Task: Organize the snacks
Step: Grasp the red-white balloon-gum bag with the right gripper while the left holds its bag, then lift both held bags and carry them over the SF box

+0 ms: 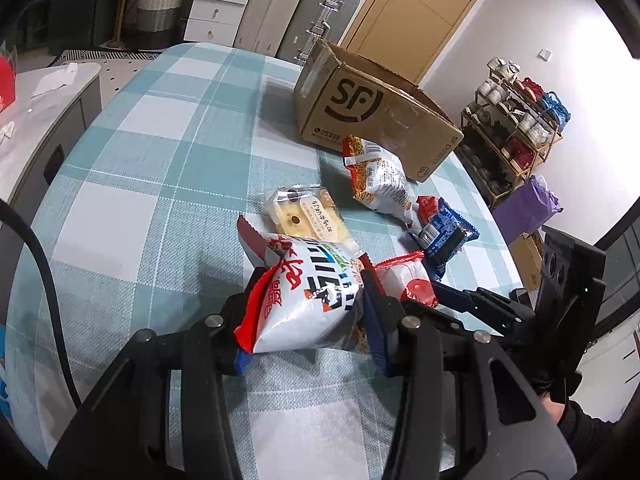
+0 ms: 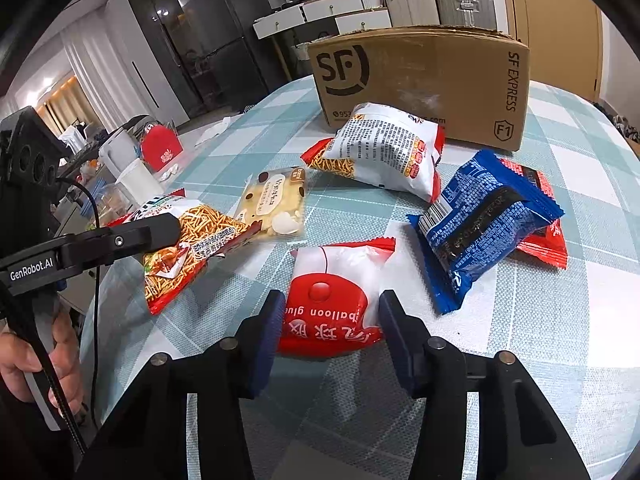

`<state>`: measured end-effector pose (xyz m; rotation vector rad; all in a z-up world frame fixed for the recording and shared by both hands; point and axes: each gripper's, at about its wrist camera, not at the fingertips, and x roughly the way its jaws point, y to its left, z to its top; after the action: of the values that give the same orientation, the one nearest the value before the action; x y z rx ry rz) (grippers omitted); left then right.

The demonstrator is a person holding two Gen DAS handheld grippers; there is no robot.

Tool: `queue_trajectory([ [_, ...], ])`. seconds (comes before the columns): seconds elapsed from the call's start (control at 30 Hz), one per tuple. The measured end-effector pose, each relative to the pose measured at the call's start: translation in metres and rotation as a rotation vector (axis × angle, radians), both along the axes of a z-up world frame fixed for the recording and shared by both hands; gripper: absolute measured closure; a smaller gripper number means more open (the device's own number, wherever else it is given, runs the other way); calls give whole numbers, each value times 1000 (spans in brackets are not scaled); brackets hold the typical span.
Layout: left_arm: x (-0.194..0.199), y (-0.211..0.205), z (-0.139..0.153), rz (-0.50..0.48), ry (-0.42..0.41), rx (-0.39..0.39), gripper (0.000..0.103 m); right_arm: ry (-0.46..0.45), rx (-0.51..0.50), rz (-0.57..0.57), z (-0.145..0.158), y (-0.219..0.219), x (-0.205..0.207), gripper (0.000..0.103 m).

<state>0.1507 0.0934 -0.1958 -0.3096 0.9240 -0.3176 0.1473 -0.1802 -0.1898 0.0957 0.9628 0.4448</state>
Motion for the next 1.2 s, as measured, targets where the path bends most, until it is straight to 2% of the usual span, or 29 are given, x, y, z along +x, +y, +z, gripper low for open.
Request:
queue_trajectory([
  [0.37, -6, 1, 1, 11, 5, 7, 61, -6, 0, 3, 4, -6, -10, 57],
  [0.77, -19, -4, 7, 20, 15, 29, 61, -7, 116, -16, 21, -28, -24, 57],
  [1.1, -36, -12, 20, 13, -9, 49, 61, -60, 146, -57, 40, -49, -45, 57],
  [1.2, -41, -12, 24, 14, -16, 55, 61, -75, 199, -59, 48, -63, -53, 57],
])
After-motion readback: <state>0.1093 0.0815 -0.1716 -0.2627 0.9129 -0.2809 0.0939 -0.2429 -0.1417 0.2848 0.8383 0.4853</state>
